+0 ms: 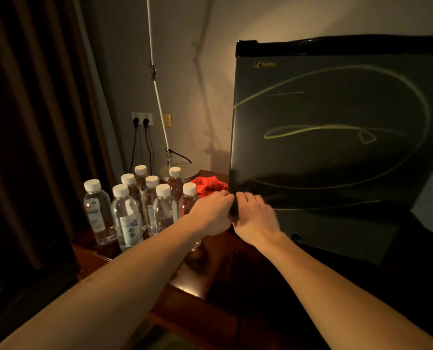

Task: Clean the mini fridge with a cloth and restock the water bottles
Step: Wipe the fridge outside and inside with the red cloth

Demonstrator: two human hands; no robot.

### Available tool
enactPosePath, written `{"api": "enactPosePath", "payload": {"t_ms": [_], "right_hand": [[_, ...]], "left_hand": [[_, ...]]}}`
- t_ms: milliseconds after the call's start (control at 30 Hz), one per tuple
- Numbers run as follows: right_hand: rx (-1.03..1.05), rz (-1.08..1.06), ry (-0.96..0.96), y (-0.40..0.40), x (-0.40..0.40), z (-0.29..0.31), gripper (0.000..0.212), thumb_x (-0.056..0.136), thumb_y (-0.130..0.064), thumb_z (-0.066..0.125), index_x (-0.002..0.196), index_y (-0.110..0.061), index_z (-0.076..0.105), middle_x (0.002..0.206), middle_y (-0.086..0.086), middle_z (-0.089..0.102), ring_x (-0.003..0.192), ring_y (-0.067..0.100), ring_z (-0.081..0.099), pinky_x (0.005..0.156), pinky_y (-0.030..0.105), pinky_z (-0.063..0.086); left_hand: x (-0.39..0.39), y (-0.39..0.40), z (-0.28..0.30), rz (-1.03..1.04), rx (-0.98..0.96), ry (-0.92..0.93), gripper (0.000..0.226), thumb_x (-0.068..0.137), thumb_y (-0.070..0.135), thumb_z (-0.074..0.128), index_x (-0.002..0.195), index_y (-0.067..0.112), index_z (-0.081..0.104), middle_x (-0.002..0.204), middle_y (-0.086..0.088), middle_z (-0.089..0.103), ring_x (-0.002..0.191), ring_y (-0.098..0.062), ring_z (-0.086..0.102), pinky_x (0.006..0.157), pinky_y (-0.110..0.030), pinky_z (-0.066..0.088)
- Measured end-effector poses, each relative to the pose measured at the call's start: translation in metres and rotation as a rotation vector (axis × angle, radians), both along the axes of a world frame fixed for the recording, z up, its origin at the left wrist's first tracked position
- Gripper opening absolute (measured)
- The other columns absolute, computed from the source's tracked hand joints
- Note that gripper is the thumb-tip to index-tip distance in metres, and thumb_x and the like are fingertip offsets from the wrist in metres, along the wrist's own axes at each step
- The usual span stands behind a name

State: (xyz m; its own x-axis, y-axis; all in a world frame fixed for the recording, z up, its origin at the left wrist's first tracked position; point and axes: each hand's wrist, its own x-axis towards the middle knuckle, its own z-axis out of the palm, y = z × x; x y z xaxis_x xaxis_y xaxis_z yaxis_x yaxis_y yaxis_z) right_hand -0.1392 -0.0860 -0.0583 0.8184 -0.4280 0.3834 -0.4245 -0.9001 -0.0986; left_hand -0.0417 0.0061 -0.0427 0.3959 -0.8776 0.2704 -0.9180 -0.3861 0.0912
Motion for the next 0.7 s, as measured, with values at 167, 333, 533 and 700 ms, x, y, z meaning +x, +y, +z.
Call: {"api": "enactPosePath", "payload": {"t_ms": [167,333,533,700], "right_hand": [[0.138,0.115,0.030,0.011,0.011,0.027,0.028,0.090,-0.031,0.053,0.114,-0.018,0.047,0.115,0.006,0.060,0.110,0.029,0.055,0.080,0.040,0.047],[0.187,0.217,0.099,0.019,0.033,0.044,0.045,0.090,-0.014,0.052,0.135,-0.018,0.046,0.127,0.009,0.058,0.117,0.029,0.055,0.095,0.038,0.046],[0.286,0.290,0.244,0.017,0.071,0.046,0.066,0.087,0.000,0.062,0.144,-0.026,0.040,0.133,0.001,0.054,0.116,0.021,0.056,0.088,0.024,0.042],[0.233,0.257,0.372,-0.011,0.134,0.030,0.040,0.087,-0.011,0.062,0.123,-0.028,0.057,0.115,-0.001,0.063,0.102,0.022,0.061,0.091,0.039,0.052]], "left_hand": [[0.009,0.021,0.028,0.018,-0.086,-0.142,0.024,0.086,0.025,0.052,0.107,0.017,0.063,0.108,-0.001,0.063,0.102,-0.022,0.059,0.077,-0.034,0.050],[0.035,0.056,0.057,0.118,-0.125,-0.219,0.031,0.087,0.030,0.052,0.111,0.018,0.066,0.111,-0.001,0.067,0.105,-0.024,0.059,0.088,-0.037,0.048],[0.084,0.086,0.071,0.203,-0.129,-0.184,0.031,0.094,0.037,0.051,0.117,0.020,0.064,0.120,0.000,0.065,0.110,-0.023,0.059,0.092,-0.040,0.050],[0.122,0.078,0.063,0.206,-0.122,-0.149,0.037,0.096,0.045,0.047,0.121,0.021,0.060,0.122,0.001,0.063,0.110,-0.020,0.058,0.094,-0.040,0.049]]}}
